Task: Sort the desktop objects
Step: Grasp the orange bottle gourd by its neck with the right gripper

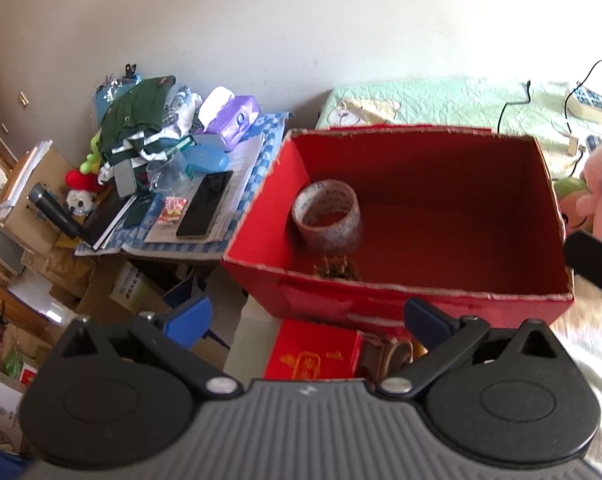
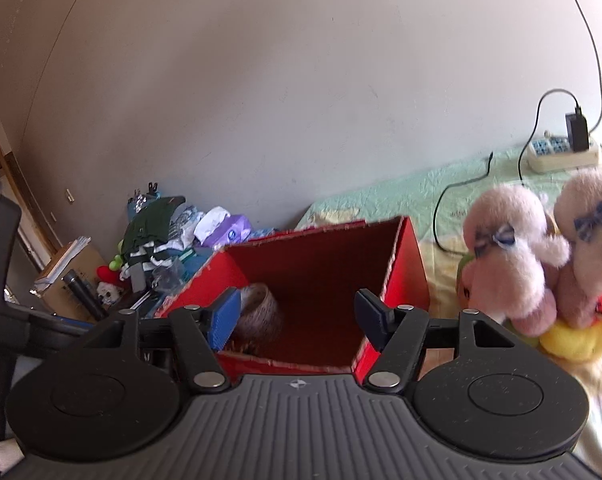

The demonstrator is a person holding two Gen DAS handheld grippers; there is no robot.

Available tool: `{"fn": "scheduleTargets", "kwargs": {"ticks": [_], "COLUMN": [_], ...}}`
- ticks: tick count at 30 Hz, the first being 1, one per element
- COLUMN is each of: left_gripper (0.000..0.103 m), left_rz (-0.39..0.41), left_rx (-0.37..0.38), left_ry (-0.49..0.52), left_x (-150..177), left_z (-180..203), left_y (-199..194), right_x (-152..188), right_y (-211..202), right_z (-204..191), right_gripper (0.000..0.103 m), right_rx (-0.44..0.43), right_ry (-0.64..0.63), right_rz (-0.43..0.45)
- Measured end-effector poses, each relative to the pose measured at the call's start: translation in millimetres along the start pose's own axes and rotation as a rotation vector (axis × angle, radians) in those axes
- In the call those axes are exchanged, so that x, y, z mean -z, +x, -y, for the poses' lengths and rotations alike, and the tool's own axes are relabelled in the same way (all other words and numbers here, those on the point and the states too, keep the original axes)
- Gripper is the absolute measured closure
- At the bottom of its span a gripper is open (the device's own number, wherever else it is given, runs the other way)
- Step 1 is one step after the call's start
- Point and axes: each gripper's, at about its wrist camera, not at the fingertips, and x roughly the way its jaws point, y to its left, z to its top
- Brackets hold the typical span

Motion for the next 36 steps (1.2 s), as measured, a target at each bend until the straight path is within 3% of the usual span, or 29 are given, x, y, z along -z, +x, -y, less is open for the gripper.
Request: {"fn": "scheduleTargets", "kwargs": {"ticks": [9, 14, 19, 22, 25, 27, 31, 36], "left_gripper": [0.001, 0.004, 0.005, 0.005, 0.003, 0.003, 0.002, 0.008], "left_rz": [-0.057, -0.119, -0.167, -0.170, -0.181, -0.169, -0.140, -0.147], "left_rx": [-0.030, -0.001, 0.134, 0.363, 0.511, 0.538, 0.517, 0.596], "left_ry": [0.035, 0.032, -0.019, -0.115, -0.216, -0.254, -0.231, -0.245], "left_x": [22.6, 35.2, 49.5, 61.0, 75.5, 83.6, 88.8, 86.4], "left_z": [23.1, 26.0, 20.2, 6.0, -7.4, -10.7, -5.5, -9.3], "left_y": [5.5, 17.3, 29.5, 34.6, 44.2, 47.3, 52.9, 60.7], "right_x": [30.6, 44.4, 55.3, 59.9, 62.9, 64.6, 65.2, 67.0], "right_y": [-4.7, -0.6, 4.9, 10.3, 16.6, 18.3, 27.5, 47.9], "right_z": [19.0, 24.3, 32.1, 37.7, 42.3, 42.6, 42.2, 53.8], "right_gripper": [0.038, 0.044, 0.055, 0.061, 0.064, 0.064, 0.069, 0.069], "right_rx": [-0.040, -0.062, -0.084, -0.110, -0.139, -0.156, -0.190, -0.260], "right_ry": [0.065, 0.103, 0.152, 0.196, 0.248, 0.261, 0.287, 0.389], "right_rz": [-0.106, -0.159, -0.211, -0.251, -0.290, -0.298, -0.328, -0.424]}}
